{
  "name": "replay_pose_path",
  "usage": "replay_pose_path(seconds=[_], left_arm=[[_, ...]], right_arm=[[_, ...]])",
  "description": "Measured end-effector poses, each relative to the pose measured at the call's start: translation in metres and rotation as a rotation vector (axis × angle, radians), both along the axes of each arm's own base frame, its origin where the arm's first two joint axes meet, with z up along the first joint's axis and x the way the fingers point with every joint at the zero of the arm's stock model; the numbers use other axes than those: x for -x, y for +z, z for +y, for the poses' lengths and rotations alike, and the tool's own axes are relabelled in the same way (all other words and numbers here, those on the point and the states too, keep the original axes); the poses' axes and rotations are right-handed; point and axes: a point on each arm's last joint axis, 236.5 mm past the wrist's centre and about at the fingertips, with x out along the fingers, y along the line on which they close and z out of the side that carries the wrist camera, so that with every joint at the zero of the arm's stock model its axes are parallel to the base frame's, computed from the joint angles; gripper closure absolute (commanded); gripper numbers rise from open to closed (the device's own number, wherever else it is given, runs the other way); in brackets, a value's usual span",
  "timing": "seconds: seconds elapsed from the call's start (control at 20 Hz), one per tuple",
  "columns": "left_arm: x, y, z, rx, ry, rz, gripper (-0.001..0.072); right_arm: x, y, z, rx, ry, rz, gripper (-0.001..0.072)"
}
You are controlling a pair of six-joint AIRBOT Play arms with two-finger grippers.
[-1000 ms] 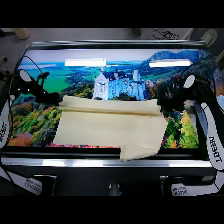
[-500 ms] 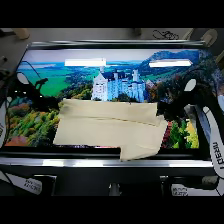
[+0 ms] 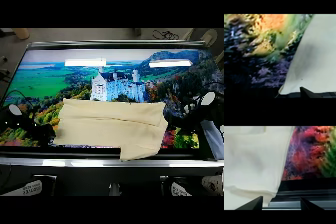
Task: Fold the shirts.
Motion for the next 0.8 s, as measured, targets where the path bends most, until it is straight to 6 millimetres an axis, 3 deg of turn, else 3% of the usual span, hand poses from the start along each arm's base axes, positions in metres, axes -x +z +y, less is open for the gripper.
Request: replay_pose_path(seconds=[0.05,0.1,0.15,0.2,0.25,0.35,0.6,0.8], left_arm=[[0.002,-0.005,-0.005,0.013,0.012,-0.007,0.0116],[0.004,-0.007,-0.008,0.023,0.020,-0.010,0.0194],[0.006,-0.010,-0.010,0.026,0.023,-0.007,0.0203],[0.007,-0.012,-0.014,0.036,0.026,-0.002,0.0263],[0.009,-0.014,-0.020,0.053,0.032,0.007,0.0416],[0.007,-0.019,-0.028,0.071,0.038,0.003,0.0655],[0.004,-0.022,-0.038,0.091,0.042,-0.007,0.0678],[0.003,-0.022,-0.039,0.091,0.040,-0.017,0.0678]], right_arm=[[0.001,0.000,0.001,-0.005,-0.001,-0.002,0.0227],[0.003,-0.001,0.001,-0.007,0.000,-0.001,0.0227],[0.004,0.000,0.001,-0.008,0.002,0.001,0.0226],[0.006,-0.001,0.002,-0.009,0.002,0.006,0.0215],[0.008,-0.001,0.002,-0.010,0.002,0.012,0.0197],[0.020,-0.006,0.004,-0.016,0.004,0.041,0.0176],[0.076,-0.031,0.025,-0.071,-0.013,0.122,0.0175],[0.099,-0.055,0.050,-0.148,-0.069,0.130,0.0175]])
